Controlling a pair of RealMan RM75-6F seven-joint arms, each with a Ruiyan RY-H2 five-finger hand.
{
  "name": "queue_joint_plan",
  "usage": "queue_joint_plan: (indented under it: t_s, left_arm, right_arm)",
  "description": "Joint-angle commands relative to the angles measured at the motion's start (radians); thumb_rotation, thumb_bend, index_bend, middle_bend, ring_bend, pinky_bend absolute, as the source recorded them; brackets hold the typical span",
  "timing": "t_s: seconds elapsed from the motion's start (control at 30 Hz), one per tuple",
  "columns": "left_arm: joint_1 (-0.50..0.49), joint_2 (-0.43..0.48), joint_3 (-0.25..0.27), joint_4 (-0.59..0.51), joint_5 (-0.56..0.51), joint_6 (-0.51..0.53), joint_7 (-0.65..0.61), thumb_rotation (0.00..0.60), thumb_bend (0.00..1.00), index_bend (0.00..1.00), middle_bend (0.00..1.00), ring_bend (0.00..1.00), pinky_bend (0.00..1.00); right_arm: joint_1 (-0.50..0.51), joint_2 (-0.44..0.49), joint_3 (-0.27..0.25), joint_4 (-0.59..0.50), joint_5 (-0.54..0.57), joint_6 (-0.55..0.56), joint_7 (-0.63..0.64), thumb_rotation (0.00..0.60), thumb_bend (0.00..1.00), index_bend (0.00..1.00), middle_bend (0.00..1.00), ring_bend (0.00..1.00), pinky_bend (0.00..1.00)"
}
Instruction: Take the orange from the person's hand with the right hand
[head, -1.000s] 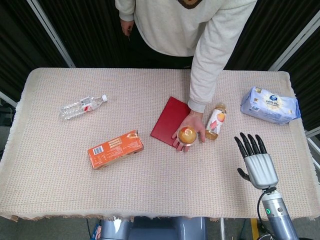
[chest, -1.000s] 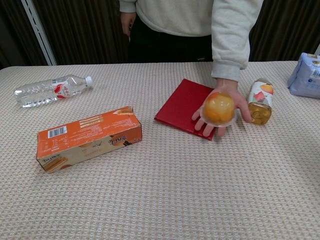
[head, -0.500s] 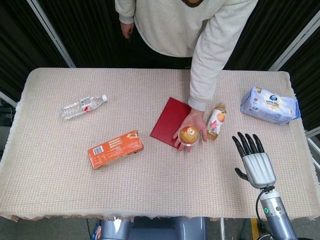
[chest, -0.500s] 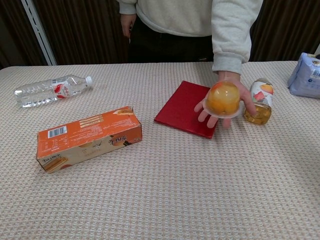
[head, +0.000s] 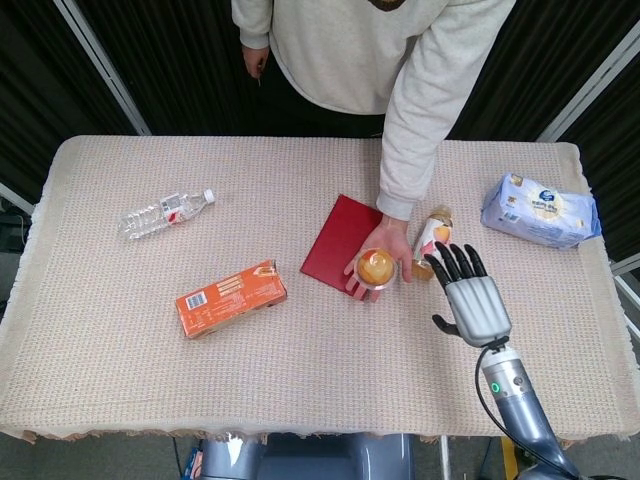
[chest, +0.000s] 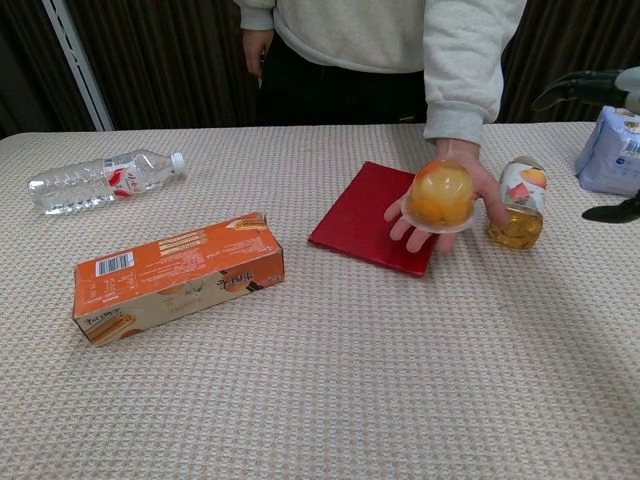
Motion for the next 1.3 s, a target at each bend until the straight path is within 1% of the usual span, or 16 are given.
queue_joint_plan:
  t_s: [0.03, 0.2, 0.43, 0.6, 0.73, 0.83, 0.93, 1.0, 1.1, 1.13, 1.17, 1.2, 1.3]
  left_arm:
    - [0.000, 0.000, 0.002, 0.000, 0.001, -0.002, 0.000, 0.600, 0.15, 0.00, 0.00, 0.00, 0.00]
    - [-0.002, 0.002, -0.003, 0.004, -0.013, -0.006, -0.015, 0.600, 0.15, 0.00, 0.00, 0.00, 0.00]
    - [-0.006, 0.006, -0.001, 0.007, -0.018, -0.019, -0.020, 0.600, 0.15, 0.00, 0.00, 0.00, 0.00]
    - [-0.008, 0.007, -0.003, 0.008, -0.023, -0.023, -0.028, 0.600, 0.15, 0.00, 0.00, 0.00, 0.00]
    - [-0.010, 0.009, -0.003, 0.010, -0.027, -0.030, -0.034, 0.600, 0.15, 0.00, 0.00, 0.00, 0.00]
    - [-0.013, 0.010, -0.002, 0.012, -0.030, -0.037, -0.035, 0.600, 0.15, 0.00, 0.00, 0.00, 0.00]
    - [-0.016, 0.010, -0.003, 0.013, -0.034, -0.041, -0.035, 0.600, 0.15, 0.00, 0.00, 0.00, 0.00]
    - [-0.017, 0.010, -0.003, 0.013, -0.036, -0.043, -0.034, 0.600, 0.15, 0.00, 0.00, 0.00, 0.00]
    - [-0.017, 0.009, -0.003, 0.011, -0.035, -0.041, -0.033, 0.600, 0.15, 0.01, 0.00, 0.00, 0.00]
    - [-0.017, 0.009, -0.003, 0.011, -0.034, -0.039, -0.033, 0.600, 0.15, 0.01, 0.00, 0.00, 0.00]
    - [-0.016, 0.008, -0.003, 0.011, -0.035, -0.038, -0.033, 0.600, 0.15, 0.01, 0.00, 0.00, 0.00]
    - [-0.016, 0.008, -0.003, 0.011, -0.036, -0.037, -0.033, 0.600, 0.15, 0.01, 0.00, 0.00, 0.00]
    - [-0.017, 0.007, -0.003, 0.011, -0.037, -0.037, -0.030, 0.600, 0.15, 0.01, 0.00, 0.00, 0.00]
  right_arm:
    - [0.110, -0.050, 0.060, -0.035, 0.198, -0.077, -0.140, 0.600, 0.12, 0.12, 0.07, 0.00, 0.13]
    - [0.209, -0.140, 0.085, 0.005, 0.349, -0.067, -0.258, 0.600, 0.13, 0.12, 0.07, 0.00, 0.14]
    - [0.316, -0.239, 0.117, 0.073, 0.492, -0.021, -0.332, 0.600, 0.13, 0.13, 0.08, 0.00, 0.14]
    - [0.372, -0.284, 0.135, 0.132, 0.554, -0.008, -0.342, 0.600, 0.15, 0.15, 0.08, 0.00, 0.14]
    - [0.403, -0.307, 0.130, 0.184, 0.574, -0.005, -0.345, 0.600, 0.16, 0.17, 0.09, 0.01, 0.14]
    - [0.423, -0.318, 0.120, 0.224, 0.595, -0.005, -0.354, 0.600, 0.18, 0.20, 0.12, 0.04, 0.17]
    - [0.432, -0.325, 0.112, 0.244, 0.602, -0.001, -0.349, 0.600, 0.21, 0.25, 0.18, 0.10, 0.23]
    - [0.435, -0.329, 0.104, 0.253, 0.597, 0.004, -0.338, 0.600, 0.24, 0.31, 0.24, 0.16, 0.28]
    - [0.434, -0.341, 0.095, 0.267, 0.584, 0.018, -0.322, 0.600, 0.28, 0.46, 0.42, 0.35, 0.43]
    - [0.433, -0.352, 0.090, 0.277, 0.562, 0.032, -0.308, 0.600, 0.30, 0.53, 0.50, 0.43, 0.48]
    - [0.432, -0.359, 0.086, 0.284, 0.542, 0.039, -0.295, 0.600, 0.30, 0.58, 0.55, 0.48, 0.52]
    - [0.428, -0.369, 0.080, 0.293, 0.514, 0.049, -0.274, 0.600, 0.31, 0.62, 0.59, 0.51, 0.55]
    - [0.421, -0.384, 0.065, 0.305, 0.448, 0.068, -0.231, 0.600, 0.32, 0.68, 0.63, 0.55, 0.57]
